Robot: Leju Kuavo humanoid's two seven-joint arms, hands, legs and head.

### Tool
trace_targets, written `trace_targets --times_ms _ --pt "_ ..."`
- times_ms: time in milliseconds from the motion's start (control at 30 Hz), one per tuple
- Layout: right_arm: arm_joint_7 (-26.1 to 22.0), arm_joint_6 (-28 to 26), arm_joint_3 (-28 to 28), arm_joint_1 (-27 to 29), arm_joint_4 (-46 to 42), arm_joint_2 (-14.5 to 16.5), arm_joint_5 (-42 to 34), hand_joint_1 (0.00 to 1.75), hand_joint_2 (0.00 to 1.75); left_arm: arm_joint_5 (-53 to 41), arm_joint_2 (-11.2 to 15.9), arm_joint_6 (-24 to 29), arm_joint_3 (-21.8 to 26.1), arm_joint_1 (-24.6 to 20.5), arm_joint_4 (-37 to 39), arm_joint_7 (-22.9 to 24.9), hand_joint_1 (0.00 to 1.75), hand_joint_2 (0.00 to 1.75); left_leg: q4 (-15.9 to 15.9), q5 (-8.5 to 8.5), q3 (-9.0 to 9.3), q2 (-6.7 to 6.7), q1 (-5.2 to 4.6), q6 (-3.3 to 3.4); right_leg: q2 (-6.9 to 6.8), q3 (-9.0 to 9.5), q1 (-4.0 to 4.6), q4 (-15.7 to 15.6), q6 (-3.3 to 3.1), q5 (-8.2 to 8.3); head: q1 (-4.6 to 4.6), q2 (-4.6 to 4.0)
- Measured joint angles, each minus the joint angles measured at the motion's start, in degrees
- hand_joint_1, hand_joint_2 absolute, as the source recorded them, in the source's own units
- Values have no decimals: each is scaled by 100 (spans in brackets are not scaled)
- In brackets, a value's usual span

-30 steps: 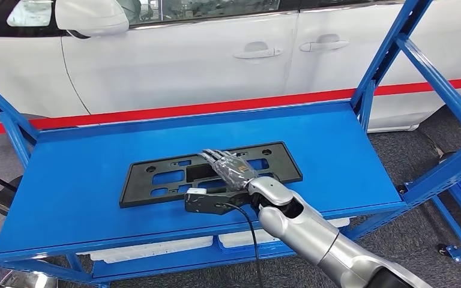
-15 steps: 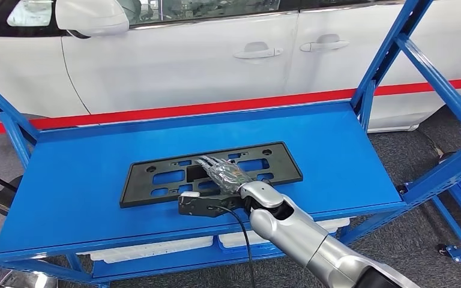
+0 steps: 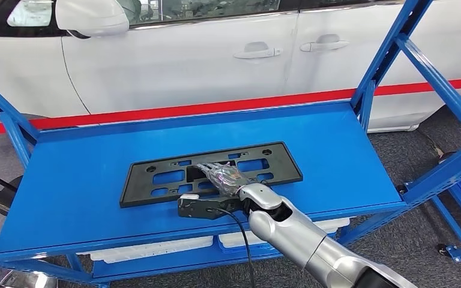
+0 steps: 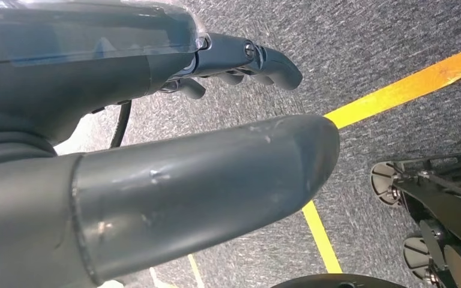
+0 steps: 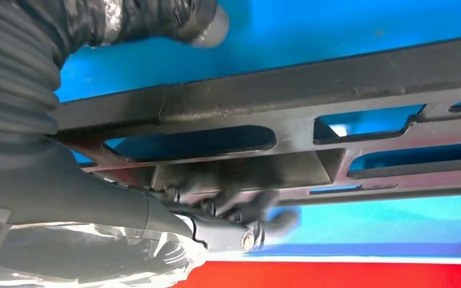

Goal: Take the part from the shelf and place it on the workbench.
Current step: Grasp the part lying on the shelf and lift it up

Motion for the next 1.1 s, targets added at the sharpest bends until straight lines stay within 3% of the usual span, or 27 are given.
trace_targets --times_ms 467,600,1100 --pt "-2 -60 -16 22 -2 -7 106 175 175 -12 -10 -8 2 -2 0 -43 0 0 0 -2 16 1 0 -2 1 15 0 -2 0 0 0 1" --pt "-2 -62 -32 20 -2 -15 115 175 175 2 -10 -11 3 -2 0 -57 0 175 1 -5 29 1 0 -5 2 29 0 -2 0 0 0 0" --pt "3 -161 -44 39 -5 -28 188 175 175 252 -11 -241 149 0 0 37 0 175 2 -4 38 1 0 -5 2 37 0 -2 0 0 0 0"
